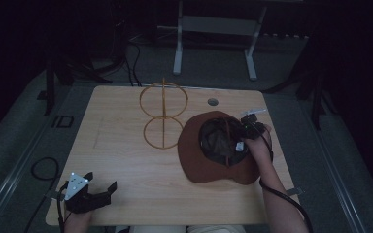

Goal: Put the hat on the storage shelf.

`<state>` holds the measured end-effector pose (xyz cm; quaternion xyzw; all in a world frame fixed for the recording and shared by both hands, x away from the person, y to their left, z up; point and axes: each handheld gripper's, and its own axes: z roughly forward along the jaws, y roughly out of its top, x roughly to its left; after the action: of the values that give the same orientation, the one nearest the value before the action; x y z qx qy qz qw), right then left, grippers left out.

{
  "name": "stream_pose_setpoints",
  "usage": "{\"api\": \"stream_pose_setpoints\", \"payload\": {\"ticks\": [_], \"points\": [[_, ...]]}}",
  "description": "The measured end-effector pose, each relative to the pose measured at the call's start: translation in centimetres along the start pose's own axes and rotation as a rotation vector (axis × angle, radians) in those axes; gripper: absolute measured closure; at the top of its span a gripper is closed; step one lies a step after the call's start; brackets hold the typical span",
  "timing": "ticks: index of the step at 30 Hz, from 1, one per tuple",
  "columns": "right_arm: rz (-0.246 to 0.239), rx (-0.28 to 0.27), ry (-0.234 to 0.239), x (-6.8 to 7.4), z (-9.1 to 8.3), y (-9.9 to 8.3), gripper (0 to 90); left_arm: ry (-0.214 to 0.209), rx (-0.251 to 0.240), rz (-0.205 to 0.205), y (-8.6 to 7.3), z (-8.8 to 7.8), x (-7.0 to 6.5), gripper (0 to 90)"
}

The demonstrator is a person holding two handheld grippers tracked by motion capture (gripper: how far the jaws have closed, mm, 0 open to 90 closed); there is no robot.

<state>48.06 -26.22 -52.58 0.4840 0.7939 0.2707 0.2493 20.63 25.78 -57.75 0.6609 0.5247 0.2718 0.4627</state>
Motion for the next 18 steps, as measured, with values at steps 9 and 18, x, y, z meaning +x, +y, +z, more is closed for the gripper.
{"api": "stream_pose_setpoints", "payload": {"ticks": [9, 18], "points": [[-0.057, 0.009, -0.095, 1.2, 0.8, -0.4, 61.8, 0.016, 0.006, -0.002, 0.0, 0.0, 0.0, 3.2], [-0.032, -0.011, -0.119, 1.3, -0.1, -0.4, 86.3, 0.025, 0.012, -0.009, 0.0, 0.0, 0.1, 3.2]]}}
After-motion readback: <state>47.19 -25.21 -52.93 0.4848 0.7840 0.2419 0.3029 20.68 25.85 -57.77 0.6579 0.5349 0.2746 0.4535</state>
